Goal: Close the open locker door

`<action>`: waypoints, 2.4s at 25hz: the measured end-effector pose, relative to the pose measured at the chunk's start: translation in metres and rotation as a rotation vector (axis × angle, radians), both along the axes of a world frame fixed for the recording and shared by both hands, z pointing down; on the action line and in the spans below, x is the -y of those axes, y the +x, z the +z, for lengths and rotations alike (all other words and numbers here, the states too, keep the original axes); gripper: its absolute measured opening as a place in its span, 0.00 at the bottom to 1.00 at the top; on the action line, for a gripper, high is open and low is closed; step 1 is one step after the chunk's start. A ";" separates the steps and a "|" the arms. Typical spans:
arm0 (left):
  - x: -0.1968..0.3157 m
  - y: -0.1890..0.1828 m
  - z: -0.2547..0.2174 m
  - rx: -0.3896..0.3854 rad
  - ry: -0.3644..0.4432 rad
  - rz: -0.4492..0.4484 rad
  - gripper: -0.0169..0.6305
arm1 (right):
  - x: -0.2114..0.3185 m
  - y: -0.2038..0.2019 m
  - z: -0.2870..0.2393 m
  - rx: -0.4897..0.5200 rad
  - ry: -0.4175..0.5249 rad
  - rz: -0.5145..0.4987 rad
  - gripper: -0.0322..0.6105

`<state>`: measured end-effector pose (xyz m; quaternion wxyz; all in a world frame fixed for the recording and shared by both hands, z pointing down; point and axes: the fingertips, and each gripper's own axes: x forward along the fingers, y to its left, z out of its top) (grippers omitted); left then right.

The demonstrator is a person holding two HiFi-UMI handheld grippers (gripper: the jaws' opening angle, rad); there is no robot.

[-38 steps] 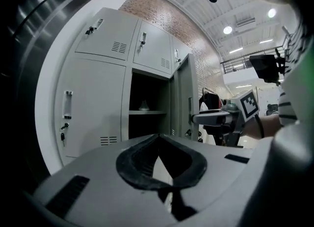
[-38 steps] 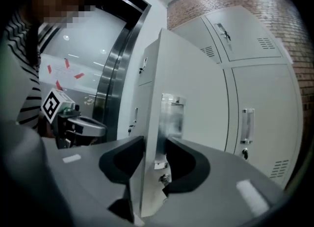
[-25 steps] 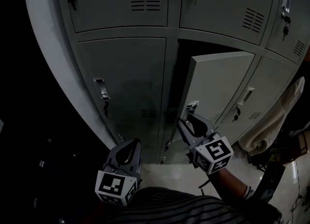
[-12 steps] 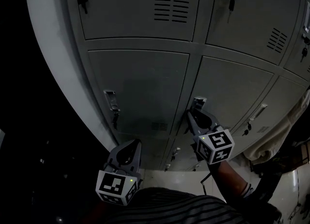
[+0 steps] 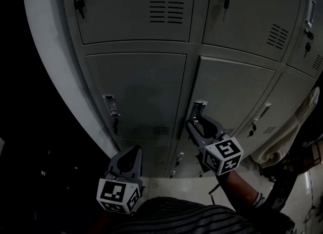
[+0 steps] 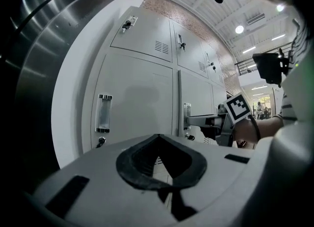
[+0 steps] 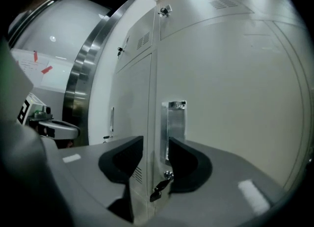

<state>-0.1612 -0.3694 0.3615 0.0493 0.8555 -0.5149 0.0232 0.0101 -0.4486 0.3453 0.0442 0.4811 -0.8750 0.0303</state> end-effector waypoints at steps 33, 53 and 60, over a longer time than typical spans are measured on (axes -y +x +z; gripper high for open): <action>-0.051 -0.023 0.006 -0.013 -0.008 -0.043 0.03 | -0.018 0.016 -0.015 -0.039 0.081 0.104 0.22; -0.324 0.122 0.030 -0.015 -0.064 -0.075 0.03 | -0.405 0.198 0.017 0.097 -0.025 0.165 0.05; -0.373 0.136 0.026 0.030 -0.049 -0.051 0.03 | -0.460 0.206 0.026 0.158 -0.056 0.192 0.05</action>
